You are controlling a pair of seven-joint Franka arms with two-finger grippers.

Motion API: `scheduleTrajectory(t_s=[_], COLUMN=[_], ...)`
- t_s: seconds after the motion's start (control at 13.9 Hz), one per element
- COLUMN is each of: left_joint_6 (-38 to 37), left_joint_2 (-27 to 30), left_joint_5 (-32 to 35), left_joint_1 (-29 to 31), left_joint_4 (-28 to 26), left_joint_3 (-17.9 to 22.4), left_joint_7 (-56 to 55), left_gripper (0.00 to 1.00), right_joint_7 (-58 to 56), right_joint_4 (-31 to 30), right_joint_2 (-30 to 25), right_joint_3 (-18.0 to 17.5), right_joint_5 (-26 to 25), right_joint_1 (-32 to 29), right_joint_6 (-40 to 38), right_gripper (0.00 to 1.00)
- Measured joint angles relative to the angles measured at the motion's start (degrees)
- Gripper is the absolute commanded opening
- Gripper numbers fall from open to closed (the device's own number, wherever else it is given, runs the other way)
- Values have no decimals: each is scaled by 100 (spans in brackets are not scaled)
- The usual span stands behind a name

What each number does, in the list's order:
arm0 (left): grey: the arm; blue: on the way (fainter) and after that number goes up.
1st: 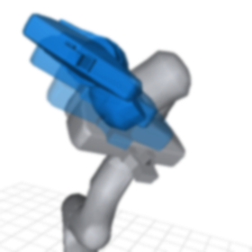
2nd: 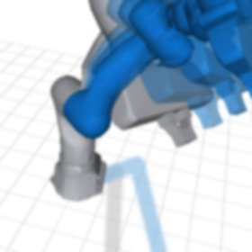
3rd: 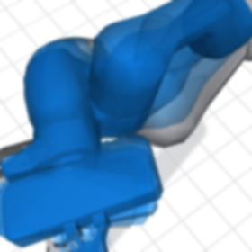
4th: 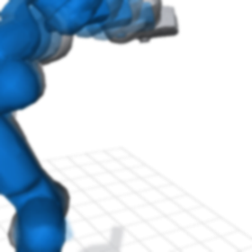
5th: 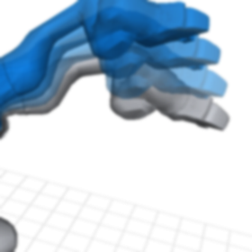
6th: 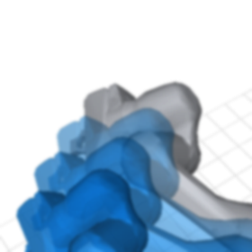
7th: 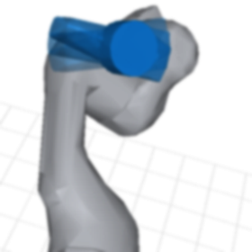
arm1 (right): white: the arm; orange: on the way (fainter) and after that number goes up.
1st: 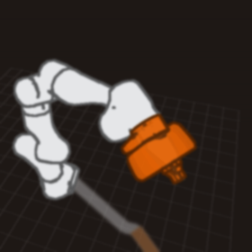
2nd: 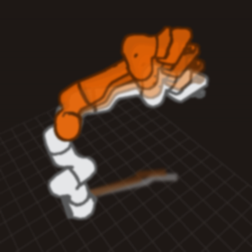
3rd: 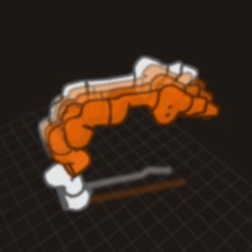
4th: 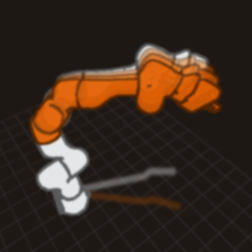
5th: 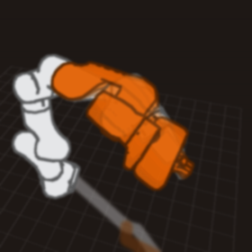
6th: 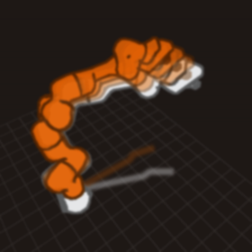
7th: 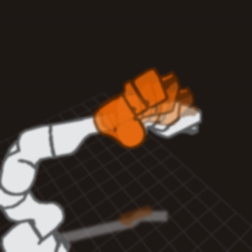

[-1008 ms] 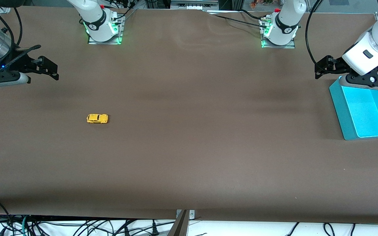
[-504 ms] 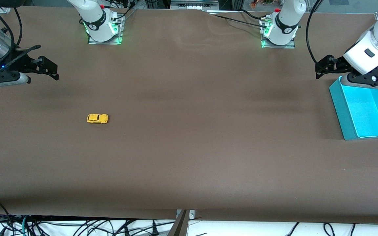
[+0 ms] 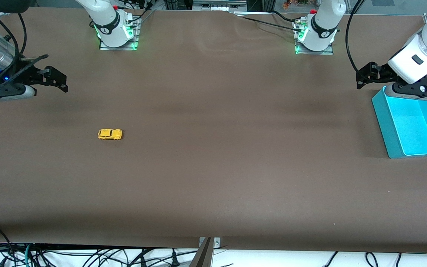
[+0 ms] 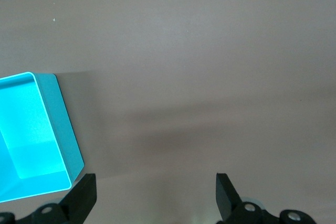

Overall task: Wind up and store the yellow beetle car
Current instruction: 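Reach the right gripper down over the yellow beetle car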

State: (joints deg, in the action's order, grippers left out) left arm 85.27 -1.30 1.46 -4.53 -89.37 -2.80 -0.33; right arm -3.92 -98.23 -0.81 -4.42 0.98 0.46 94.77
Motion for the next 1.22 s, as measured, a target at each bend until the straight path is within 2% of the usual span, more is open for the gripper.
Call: scheduleTrajectory(t_s=[0.5, 0.86, 1.22], left_joint_6=[0, 0, 0], left_joint_2=[-3, -5, -8], left_joint_5=[0, 0, 0], left_joint_1=[-29, -29, -29], left_joint_4=[3, 4, 4], left_joint_3=[-5, -5, -5], left_joint_7=[0, 0, 0], left_gripper=[100, 100, 100], right_joint_7=[-2675, -4683, -5602], right_joint_4=[-167, -1073, -1812], right_joint_2=[692, 1087, 1079], right_joint_3=[-5, -6, -8], right_joint_5=[109, 155, 153], right_joint_1=[17, 35, 42], right_joint_6=[266, 1275, 2055], right_gripper=[100, 100, 100])
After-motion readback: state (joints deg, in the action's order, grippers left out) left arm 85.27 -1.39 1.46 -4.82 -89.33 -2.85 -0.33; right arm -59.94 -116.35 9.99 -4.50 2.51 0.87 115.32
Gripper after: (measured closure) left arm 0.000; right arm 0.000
